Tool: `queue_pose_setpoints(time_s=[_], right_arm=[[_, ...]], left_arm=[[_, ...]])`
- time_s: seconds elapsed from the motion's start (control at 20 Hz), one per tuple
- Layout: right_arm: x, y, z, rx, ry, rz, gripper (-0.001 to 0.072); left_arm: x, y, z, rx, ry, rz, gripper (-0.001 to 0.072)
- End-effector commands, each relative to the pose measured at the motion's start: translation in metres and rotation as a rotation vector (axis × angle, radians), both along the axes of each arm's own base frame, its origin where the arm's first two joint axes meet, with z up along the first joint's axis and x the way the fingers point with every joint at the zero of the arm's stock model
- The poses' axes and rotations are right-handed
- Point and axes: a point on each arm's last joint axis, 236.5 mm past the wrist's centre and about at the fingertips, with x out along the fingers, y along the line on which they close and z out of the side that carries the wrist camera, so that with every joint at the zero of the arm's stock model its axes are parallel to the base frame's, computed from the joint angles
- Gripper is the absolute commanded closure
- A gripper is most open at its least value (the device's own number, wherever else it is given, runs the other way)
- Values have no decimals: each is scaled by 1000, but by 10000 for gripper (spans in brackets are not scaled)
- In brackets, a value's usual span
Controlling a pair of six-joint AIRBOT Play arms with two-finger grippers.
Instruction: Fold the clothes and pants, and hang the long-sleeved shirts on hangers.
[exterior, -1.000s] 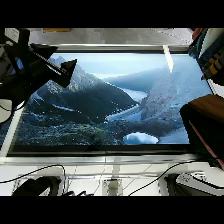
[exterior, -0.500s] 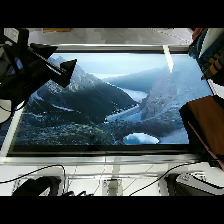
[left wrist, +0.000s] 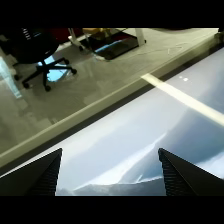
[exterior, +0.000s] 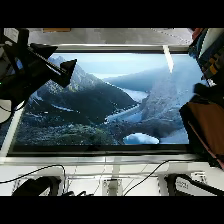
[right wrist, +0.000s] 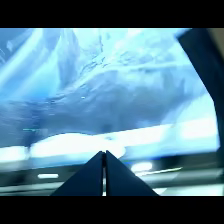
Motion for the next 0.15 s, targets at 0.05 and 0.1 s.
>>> queue_pose_setpoints(time_s=[0.05, 0.1], right_arm=[[44, 59, 13, -322, -177, 276, 692], [51, 77, 15, -318, -215, 313, 692]], left_arm=[[0, 0, 0, 1, 1, 1, 10], [0, 0, 0, 1, 0, 1, 10]])
